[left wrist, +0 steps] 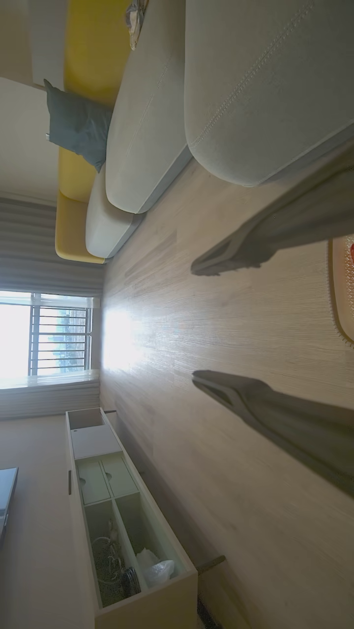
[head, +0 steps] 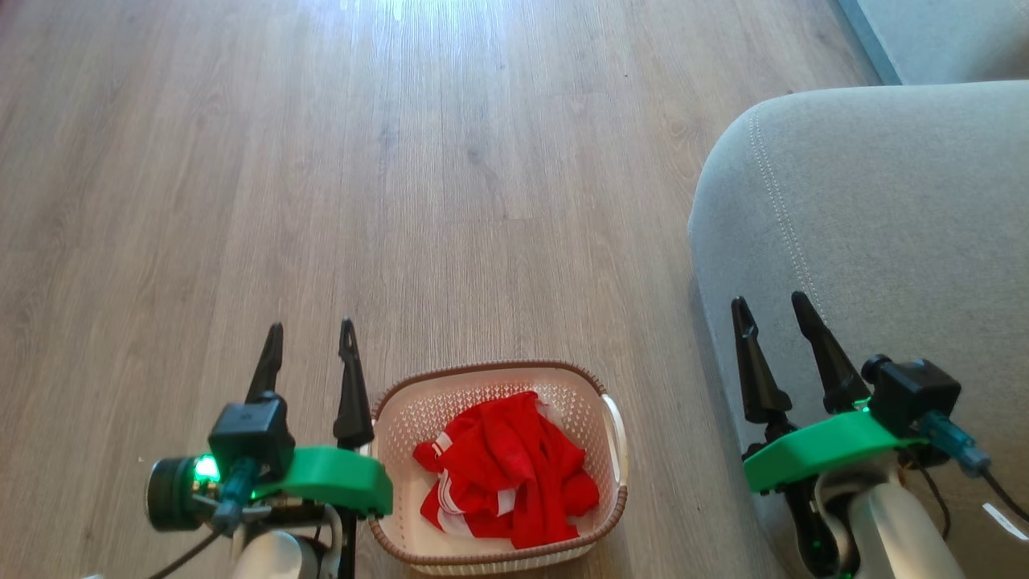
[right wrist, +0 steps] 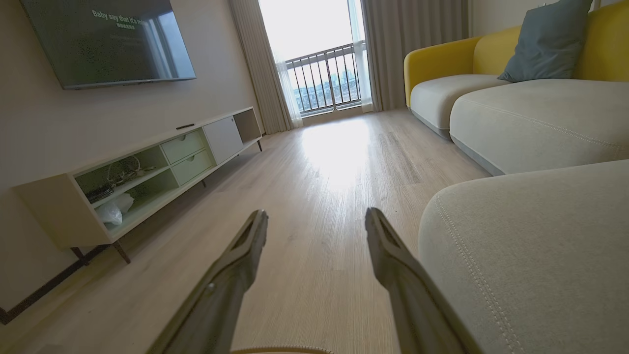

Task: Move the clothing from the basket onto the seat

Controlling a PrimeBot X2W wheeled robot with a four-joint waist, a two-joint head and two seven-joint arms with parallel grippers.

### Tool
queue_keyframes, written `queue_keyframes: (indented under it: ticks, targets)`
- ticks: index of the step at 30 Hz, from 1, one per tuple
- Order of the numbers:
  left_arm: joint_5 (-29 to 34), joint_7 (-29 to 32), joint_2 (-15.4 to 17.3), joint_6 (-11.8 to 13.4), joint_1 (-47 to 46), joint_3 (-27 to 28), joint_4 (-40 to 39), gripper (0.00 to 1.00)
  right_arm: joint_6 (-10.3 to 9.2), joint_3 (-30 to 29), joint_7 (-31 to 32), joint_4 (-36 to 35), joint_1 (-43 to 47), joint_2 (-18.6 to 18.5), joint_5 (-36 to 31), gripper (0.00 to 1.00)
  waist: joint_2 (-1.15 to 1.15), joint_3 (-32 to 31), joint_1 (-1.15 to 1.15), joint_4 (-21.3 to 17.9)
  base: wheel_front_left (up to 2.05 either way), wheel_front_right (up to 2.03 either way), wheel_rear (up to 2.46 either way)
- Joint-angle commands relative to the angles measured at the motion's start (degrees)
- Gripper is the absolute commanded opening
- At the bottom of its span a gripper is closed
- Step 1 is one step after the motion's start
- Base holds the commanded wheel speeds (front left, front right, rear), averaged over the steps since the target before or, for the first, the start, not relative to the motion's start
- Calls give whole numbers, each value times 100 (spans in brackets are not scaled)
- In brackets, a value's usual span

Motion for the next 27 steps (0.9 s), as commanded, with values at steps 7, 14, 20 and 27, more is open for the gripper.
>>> queue_keyframes:
  ticks: [7, 14, 20, 27]
  targets:
    - [499, -185, -161, -361, -142, 310, 215, 100, 0, 162, -195, 211, -296, -66, -262, 100, 0, -18, 0, 4, 0, 0, 0]
    - [953, -303, -338, -714, -61, 511, 525, 100, 0, 117, -313, 749, -365, -69, -459, 100, 0, -11, 0, -7, 0, 0, 0]
    - [1065, -322, -424, -991, -49, 607, 770, 100, 0, 128, -331, 908, -437, -70, -464, 100, 0, 76, 0, -45, 0, 0, 0]
    - [1075, -322, -460, -1199, -63, 628, 1116, 100, 0, 91, -331, 990, -449, -70, -425, 100, 0, 282, 0, -105, 0, 0, 0]
